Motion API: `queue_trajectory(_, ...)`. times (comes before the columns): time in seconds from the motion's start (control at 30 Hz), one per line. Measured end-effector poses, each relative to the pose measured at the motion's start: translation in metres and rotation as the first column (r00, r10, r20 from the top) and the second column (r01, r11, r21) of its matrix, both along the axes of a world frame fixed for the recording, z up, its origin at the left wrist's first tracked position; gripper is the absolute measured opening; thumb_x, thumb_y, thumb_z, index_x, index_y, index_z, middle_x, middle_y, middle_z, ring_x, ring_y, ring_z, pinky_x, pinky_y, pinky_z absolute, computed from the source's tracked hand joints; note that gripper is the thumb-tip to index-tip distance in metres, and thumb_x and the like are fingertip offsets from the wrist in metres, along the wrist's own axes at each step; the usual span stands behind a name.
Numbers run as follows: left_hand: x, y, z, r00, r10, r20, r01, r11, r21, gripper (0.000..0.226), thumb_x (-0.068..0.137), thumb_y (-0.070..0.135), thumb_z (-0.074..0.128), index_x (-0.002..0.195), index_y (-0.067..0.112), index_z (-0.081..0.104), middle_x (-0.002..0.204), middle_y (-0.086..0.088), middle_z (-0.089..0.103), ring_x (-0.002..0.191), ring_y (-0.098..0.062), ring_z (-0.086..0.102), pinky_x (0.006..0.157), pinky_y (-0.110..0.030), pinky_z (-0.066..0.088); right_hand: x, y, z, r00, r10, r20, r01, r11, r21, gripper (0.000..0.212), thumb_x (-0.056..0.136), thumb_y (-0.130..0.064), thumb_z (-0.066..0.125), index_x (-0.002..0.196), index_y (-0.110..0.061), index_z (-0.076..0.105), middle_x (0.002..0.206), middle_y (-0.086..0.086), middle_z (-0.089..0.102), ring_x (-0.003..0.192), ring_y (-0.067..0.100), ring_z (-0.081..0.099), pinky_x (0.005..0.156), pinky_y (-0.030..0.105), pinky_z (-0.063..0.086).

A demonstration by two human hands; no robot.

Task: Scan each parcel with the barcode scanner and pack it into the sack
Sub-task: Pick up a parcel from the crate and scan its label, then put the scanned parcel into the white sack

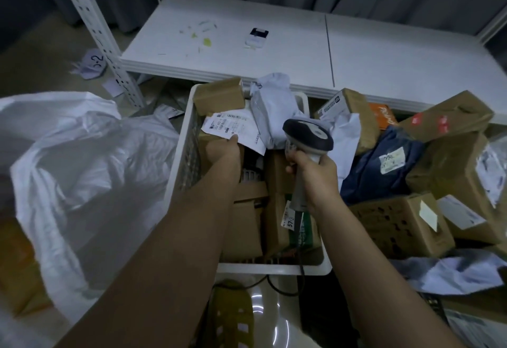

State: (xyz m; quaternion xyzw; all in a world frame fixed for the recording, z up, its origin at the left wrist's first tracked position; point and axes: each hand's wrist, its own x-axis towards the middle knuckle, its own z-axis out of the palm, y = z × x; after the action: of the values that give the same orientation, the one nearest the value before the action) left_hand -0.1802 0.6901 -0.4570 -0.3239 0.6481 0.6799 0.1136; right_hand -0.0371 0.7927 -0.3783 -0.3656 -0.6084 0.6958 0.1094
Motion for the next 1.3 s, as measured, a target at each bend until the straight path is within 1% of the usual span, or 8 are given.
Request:
queue_trajectory(0.3,0.010,-0.002,0.015,0.980,-0.076,-0.184,0.047,0.986,-0.160,0.010,0.090,0.017,0.064,0.095,0.009,0.059,0.094,-0.008,0.065,0.091,-0.026,0.063,0.087,-0.037,0.053,-0.001,0.003,-0.004,1.000,0.011,-0.027,-0.010,1.000,0.016,0.027,0.089,-0.010,0.064,0.114,0.000,0.061,0.082,0.007,0.065,0.062,0.012,0.059,0.061,0.025,0.049)
queue_trajectory(0.53,0.045,-0.045,0.077,0.905,-0.124,-0.406,0.054,0.982,-0.179,0.014,0.094,0.010,0.048,0.090,0.023,0.053,0.074,0.009,0.052,0.068,-0.008,0.050,0.063,-0.023,0.040,0.019,-0.015,0.014,0.999,0.032,0.014,-0.032,0.999,0.013,0.032,0.088,-0.009,0.065,0.119,-0.001,0.058,0.087,0.010,0.065,0.065,0.015,0.059,0.055,0.023,0.049)
queue_trajectory(0.73,0.090,-0.088,0.149,0.828,-0.183,-0.531,0.097,0.978,-0.186,0.013,0.096,0.010,0.048,0.104,0.017,0.055,0.086,0.003,0.062,0.084,-0.019,0.061,0.073,-0.031,0.050,0.053,-0.041,0.054,0.998,0.054,-0.021,-0.053,0.997,0.048,0.020,0.088,-0.008,0.065,0.106,-0.006,0.056,0.088,0.012,0.062,0.065,0.016,0.056,0.051,0.019,0.047)
queue_trajectory(0.9,0.138,-0.128,0.191,0.757,-0.270,-0.595,0.223,0.963,-0.153,0.016,0.097,0.004,0.047,0.109,0.012,0.055,0.088,0.008,0.063,0.076,0.000,0.059,0.059,-0.007,0.045,0.073,-0.068,0.101,0.986,-0.042,-0.161,0.048,0.998,0.037,0.030,0.087,-0.019,0.070,0.112,-0.014,0.055,0.108,0.004,0.064,0.101,0.020,0.060,0.089,0.035,0.049)
queue_trajectory(1.0,0.158,-0.151,0.202,0.733,-0.314,-0.604,0.283,0.947,-0.148,0.017,0.098,0.003,0.046,0.107,0.014,0.055,0.091,0.009,0.064,0.077,0.004,0.061,0.060,-0.006,0.045,0.075,-0.085,0.121,0.971,-0.084,-0.224,0.086,0.996,-0.002,0.061,0.082,-0.027,0.075,0.135,-0.012,0.050,0.131,0.005,0.059,0.119,0.023,0.056,0.106,0.043,0.044)
queue_trajectory(1.1,0.170,-0.171,0.200,0.737,-0.334,-0.588,0.299,0.941,-0.160,0.016,0.099,0.004,0.045,0.109,0.013,0.054,0.096,0.006,0.064,0.074,0.008,0.061,0.059,-0.005,0.045,0.074,-0.097,0.122,0.967,-0.073,-0.244,0.063,0.997,-0.048,0.057,0.083,-0.018,0.075,0.135,-0.012,0.050,0.129,0.004,0.060,0.117,0.023,0.059,0.104,0.045,0.046)
queue_trajectory(1.23,0.166,-0.193,0.193,0.768,-0.343,-0.541,0.275,0.939,-0.204,0.023,0.099,0.005,0.042,0.116,0.016,0.054,0.114,-0.003,0.063,0.101,-0.013,0.062,0.075,-0.016,0.050,0.078,-0.104,0.106,0.981,-0.063,-0.183,0.047,0.994,-0.094,0.029,0.082,-0.002,0.073,0.103,-0.016,0.057,0.106,0.007,0.067,0.100,0.025,0.065,0.094,0.046,0.052)
queue_trajectory(1.3,0.163,-0.198,0.190,0.765,-0.391,-0.511,0.299,0.919,-0.255,0.034,0.097,0.001,0.041,0.123,0.019,0.053,0.119,-0.003,0.062,0.108,-0.017,0.060,0.084,-0.024,0.050,0.077,-0.105,0.100,0.983,-0.050,-0.175,0.039,0.997,-0.066,0.029,0.082,0.001,0.072,0.106,-0.011,0.059,0.099,0.005,0.067,0.100,0.027,0.065,0.091,0.044,0.053)
